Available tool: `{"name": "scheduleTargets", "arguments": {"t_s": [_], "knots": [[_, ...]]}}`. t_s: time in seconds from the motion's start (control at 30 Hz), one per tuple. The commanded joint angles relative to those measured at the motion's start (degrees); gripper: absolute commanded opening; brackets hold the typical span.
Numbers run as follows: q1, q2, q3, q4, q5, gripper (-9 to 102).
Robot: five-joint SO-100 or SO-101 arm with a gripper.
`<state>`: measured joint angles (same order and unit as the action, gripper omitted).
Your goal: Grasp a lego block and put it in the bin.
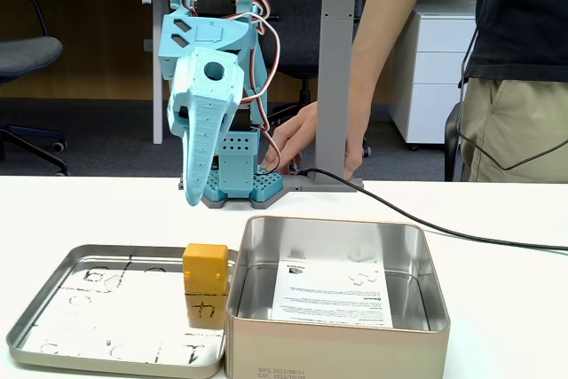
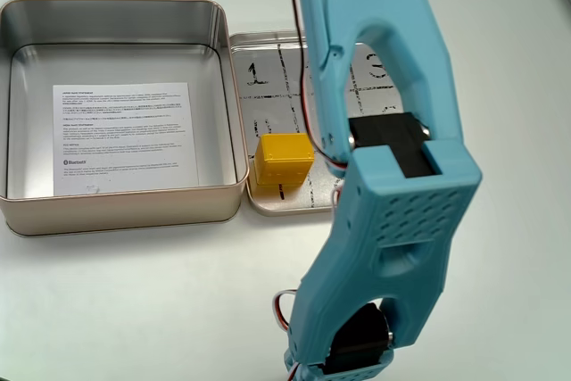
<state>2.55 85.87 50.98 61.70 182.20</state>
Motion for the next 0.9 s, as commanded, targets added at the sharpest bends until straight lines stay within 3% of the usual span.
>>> {"name": "scheduleTargets", "arguments": {"t_s": [0.0,0.4,0.73,0.87], "knots": [[-5.89,-25.93,-66.36,34.89,2.55,0],[-5.01,-25.22,-66.36,36.04,2.46,0],[-0.62,-17.75,-66.09,46.05,1.67,0],[0.62,-4.66,-48.08,45.88,1.41,0]]}}
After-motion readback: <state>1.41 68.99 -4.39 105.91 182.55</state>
